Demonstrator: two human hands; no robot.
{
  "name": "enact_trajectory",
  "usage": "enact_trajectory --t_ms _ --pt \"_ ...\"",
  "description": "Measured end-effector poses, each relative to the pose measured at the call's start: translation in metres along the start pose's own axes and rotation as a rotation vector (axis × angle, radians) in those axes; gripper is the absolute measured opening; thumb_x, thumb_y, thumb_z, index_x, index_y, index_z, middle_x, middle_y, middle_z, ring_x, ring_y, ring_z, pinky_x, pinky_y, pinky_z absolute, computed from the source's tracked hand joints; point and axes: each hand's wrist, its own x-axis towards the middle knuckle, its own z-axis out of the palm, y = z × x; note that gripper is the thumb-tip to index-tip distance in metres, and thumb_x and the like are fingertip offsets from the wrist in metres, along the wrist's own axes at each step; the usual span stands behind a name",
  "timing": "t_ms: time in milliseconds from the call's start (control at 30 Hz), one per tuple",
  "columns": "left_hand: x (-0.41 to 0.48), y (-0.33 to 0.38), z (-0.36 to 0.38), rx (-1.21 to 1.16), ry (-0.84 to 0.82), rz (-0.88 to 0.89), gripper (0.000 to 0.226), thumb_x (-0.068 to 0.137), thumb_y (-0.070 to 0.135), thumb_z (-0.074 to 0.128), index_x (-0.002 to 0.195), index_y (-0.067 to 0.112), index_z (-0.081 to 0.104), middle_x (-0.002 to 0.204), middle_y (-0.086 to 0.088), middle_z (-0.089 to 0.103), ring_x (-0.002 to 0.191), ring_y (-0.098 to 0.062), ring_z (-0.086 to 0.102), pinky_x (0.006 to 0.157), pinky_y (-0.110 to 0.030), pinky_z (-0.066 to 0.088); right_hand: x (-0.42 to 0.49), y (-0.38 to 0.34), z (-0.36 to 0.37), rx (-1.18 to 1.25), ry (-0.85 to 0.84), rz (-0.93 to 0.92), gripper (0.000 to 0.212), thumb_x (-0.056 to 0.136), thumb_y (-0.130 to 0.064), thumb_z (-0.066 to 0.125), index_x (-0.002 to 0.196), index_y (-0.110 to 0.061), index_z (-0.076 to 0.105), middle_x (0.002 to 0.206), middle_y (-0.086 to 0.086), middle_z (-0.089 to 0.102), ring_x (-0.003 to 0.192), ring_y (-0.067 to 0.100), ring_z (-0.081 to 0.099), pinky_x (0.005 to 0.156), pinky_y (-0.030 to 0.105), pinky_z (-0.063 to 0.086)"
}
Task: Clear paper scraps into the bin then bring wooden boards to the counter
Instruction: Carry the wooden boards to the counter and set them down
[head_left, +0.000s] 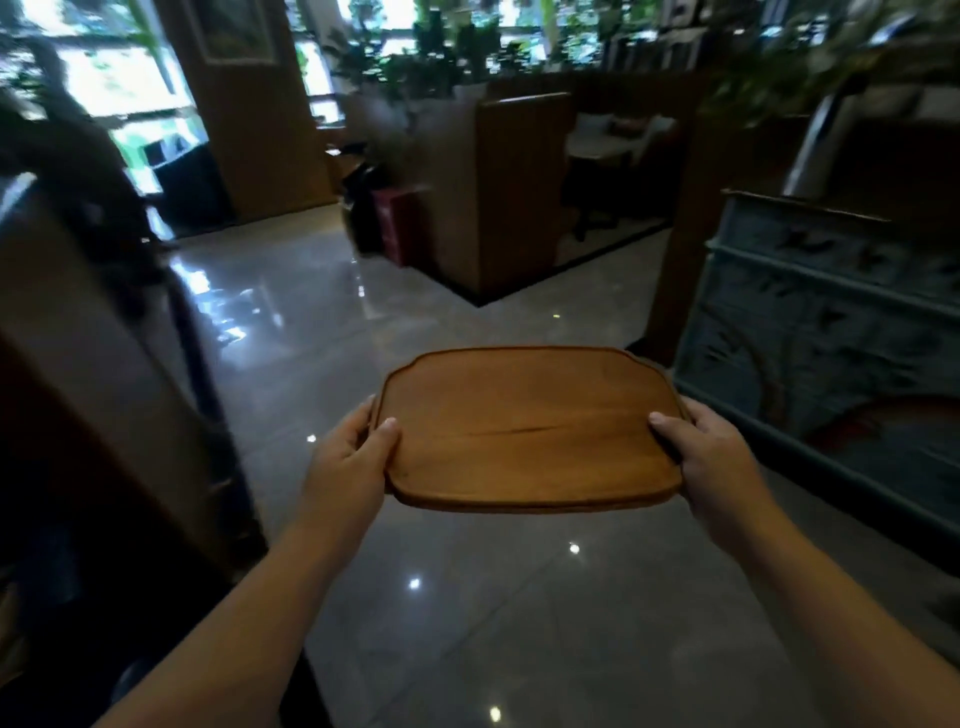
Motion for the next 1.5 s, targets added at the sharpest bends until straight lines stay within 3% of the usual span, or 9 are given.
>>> enact_trajectory --t_ms 167,300,500,767,1100,1200,1300,1400,1500 --pt "0.052 0.016 0.099 -0.025 -0.172 0.071 0.03 0.089 0.025 0.054 0.093 0.051 0.067 0.086 0.012 0.073 0.077 -0.012 0.066 0.074 -0.045 0.056 0.031 -0.013 -0.076 0.015 0.183 0.007 0.019 0.091 -0.025 0.058 0.108 -0.023 0.066 0.102 0.009 0.072 0.088 0.026 0.07 0.065 0.036 0.053" --pt "0.094 0.014 0.155 -0.037 -0.374 0.055 0.025 0.09 0.032 0.051 0.098 0.052 0.065 0.078 0.007 0.071 0.065 -0.013 0.063 0.064 -0.038 0.057 0.051 -0.012 -0.116 -0.003 0.318 0.016 0.02 0.091 -0.025 0.058 0.108 -0.023 0.067 0.101 0.008 0.074 0.089 0.027 0.07 0.067 0.037 0.052" --pt "0.167 0.002 0.234 -0.019 -0.567 0.013 0.03 0.092 0.033 0.051 0.088 0.06 0.062 0.079 0.003 0.071 0.065 -0.019 0.063 0.072 -0.049 0.059 0.087 -0.007 -0.147 -0.02 0.526 0.01 0.016 0.093 -0.025 0.057 0.105 -0.023 0.067 0.086 0.0 0.076 0.075 0.02 0.072 0.055 0.029 0.054" --pt "0.264 0.015 0.331 -0.021 -0.861 0.082 0.025 0.093 0.032 0.049 0.096 0.056 0.057 0.078 0.01 0.072 0.063 -0.013 0.068 0.056 -0.025 0.055 0.138 -0.001 -0.169 0.002 0.789 -0.01 0.015 0.093 -0.024 0.056 0.103 -0.023 0.068 0.094 0.0 0.076 0.083 0.017 0.071 0.062 0.027 0.054" --pt "0.317 0.01 0.474 0.05 -0.987 0.101 0.032 0.093 0.039 0.047 0.124 0.041 0.047 0.092 0.005 0.07 0.069 -0.009 0.069 0.051 -0.017 0.051 0.196 0.014 -0.246 0.022 0.98 -0.029 0.017 0.092 -0.023 0.057 0.099 -0.022 0.072 0.097 0.003 0.076 0.087 0.019 0.071 0.068 0.032 0.053" --pt "0.326 0.011 0.527 0.034 -1.037 0.091 0.024 0.094 0.035 0.046 0.116 0.044 0.046 0.082 0.016 0.071 0.066 -0.007 0.068 0.048 -0.015 0.05 0.219 0.019 -0.286 0.067 0.998 -0.027 0.019 0.092 -0.024 0.058 0.105 -0.019 0.071 0.099 0.006 0.075 0.088 0.022 0.071 0.066 0.032 0.054" --pt "0.336 0.015 0.599 0.036 -1.045 0.102 0.026 0.094 0.032 0.047 0.118 0.043 0.049 0.072 0.003 0.068 0.054 -0.003 0.064 0.042 -0.015 0.045 0.251 0.018 -0.346 0.069 1.015 -0.03 0.017 0.092 -0.022 0.058 0.095 -0.021 0.074 0.093 0.007 0.076 0.084 0.023 0.072 0.065 0.034 0.053" --pt "0.343 0.025 0.666 0.037 -1.045 0.105 0.025 0.094 0.032 0.047 0.103 0.055 0.051 0.071 0.01 0.064 0.054 0.0 0.062 0.042 -0.014 0.044 0.282 0.01 -0.406 0.06 1.014 -0.038 0.017 0.092 -0.022 0.057 0.095 -0.02 0.074 0.093 0.007 0.076 0.082 0.021 0.072 0.061 0.029 0.054" --pt "0.351 0.037 0.724 0.006 -1.034 0.097 0.024 0.095 0.033 0.044 0.108 0.05 0.054 0.07 0.012 0.069 0.056 -0.003 0.064 0.043 -0.016 0.046 0.313 -0.005 -0.46 0.048 0.981 -0.035 0.018 0.093 -0.022 0.056 0.096 -0.022 0.074 0.091 0.002 0.077 0.079 0.019 0.072 0.055 0.021 0.054"
